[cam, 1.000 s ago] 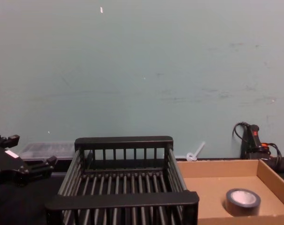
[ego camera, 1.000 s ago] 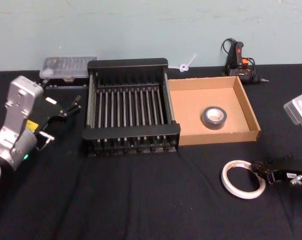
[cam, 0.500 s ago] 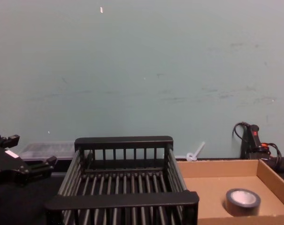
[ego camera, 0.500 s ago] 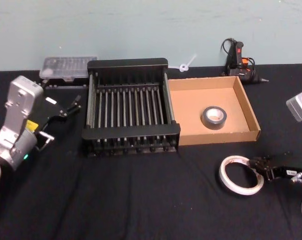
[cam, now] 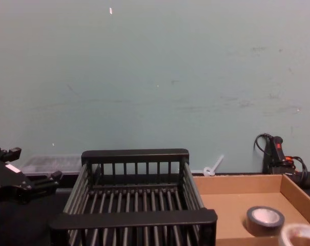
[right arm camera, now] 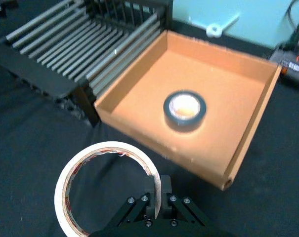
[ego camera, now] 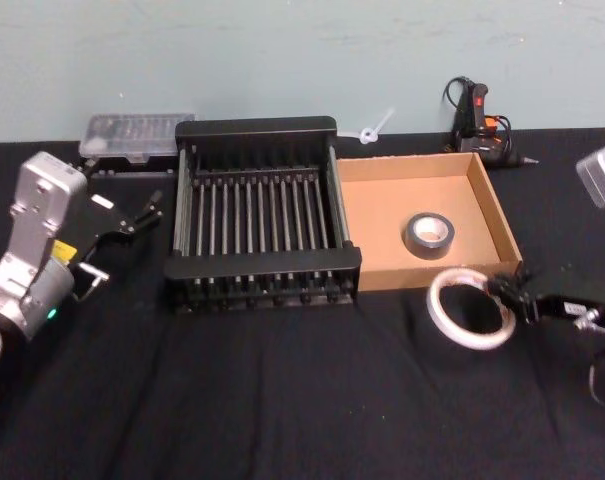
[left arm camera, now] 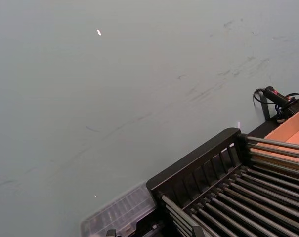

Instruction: Pick up the white tape and place it into the black box , Pick up the silver tape and place it into the brown box.

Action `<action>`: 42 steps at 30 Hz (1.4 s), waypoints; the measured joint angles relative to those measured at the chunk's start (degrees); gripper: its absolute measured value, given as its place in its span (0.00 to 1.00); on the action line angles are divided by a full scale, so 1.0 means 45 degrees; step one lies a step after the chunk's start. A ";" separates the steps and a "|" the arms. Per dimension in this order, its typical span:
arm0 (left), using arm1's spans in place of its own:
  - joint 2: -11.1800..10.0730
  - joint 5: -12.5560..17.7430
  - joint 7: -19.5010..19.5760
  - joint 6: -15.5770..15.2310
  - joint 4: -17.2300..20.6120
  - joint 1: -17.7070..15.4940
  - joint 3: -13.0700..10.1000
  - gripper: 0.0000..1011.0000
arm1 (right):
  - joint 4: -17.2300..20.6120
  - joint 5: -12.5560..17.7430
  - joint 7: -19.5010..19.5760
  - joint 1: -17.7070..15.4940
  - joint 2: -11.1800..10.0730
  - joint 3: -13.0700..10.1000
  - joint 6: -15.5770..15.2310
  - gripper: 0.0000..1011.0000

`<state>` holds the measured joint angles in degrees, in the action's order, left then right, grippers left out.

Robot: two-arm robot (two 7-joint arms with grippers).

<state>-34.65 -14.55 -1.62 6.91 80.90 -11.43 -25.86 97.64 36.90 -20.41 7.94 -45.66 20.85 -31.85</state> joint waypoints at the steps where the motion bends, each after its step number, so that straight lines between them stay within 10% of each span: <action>1: 0.0000 0.0000 0.0000 0.0000 0.0000 -0.0001 0.0000 0.99 | -0.0028 -0.0069 0.0010 0.0143 0.0084 0.0052 0.0093 0.08; 42: 0.0000 0.0000 0.0000 0.0000 0.0000 0.0000 0.0000 0.99 | -0.3371 -0.2992 -0.1009 0.4756 0.3880 0.2310 0.1083 0.08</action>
<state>-34.64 -14.55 -1.62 6.91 80.90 -11.43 -25.86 82.47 23.44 -24.95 29.34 -28.20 31.25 -26.97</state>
